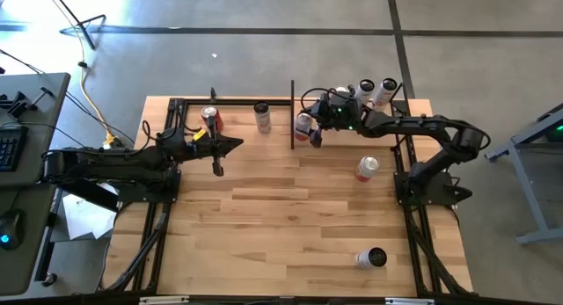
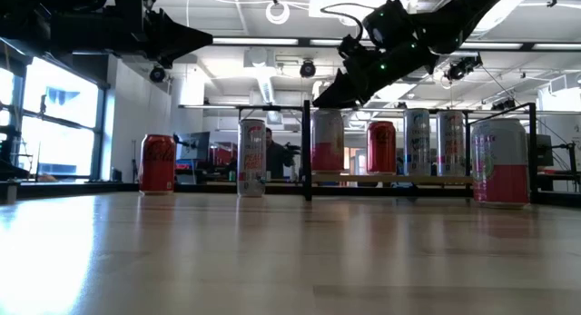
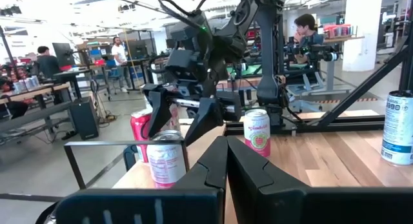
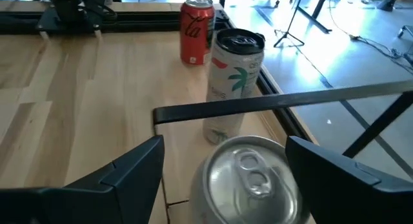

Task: Place canned beverage on shelf
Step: Put the left white and orange soda can on the shelf

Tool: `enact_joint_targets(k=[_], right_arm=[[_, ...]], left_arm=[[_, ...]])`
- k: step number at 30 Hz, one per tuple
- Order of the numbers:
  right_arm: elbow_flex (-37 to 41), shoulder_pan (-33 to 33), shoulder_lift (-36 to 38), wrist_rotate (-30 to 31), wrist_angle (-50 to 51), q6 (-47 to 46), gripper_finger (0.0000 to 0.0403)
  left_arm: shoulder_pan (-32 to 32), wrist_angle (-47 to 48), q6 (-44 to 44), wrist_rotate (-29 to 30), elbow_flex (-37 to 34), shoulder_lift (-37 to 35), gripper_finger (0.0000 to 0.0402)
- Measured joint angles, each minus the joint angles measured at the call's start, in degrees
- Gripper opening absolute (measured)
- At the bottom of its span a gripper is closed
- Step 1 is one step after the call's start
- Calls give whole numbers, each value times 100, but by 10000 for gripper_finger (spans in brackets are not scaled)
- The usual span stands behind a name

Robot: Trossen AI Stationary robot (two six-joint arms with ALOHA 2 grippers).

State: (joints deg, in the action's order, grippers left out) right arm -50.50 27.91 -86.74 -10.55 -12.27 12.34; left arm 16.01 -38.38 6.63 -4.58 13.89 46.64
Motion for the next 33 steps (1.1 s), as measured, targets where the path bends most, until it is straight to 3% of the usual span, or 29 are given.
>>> enact_joint_targets(k=[6, 18, 33], right_arm=[[2, 55, 103, 148, -21, 122, 309], [2, 251, 121, -304, 214, -29, 309], [2, 323, 119, -299, 222, -75, 309]], left_arm=[[0, 7, 0, 0, 2, -1, 0], [0, 5, 0, 0, 2, -1, 0], [0, -1, 0, 0, 2, -1, 0]])
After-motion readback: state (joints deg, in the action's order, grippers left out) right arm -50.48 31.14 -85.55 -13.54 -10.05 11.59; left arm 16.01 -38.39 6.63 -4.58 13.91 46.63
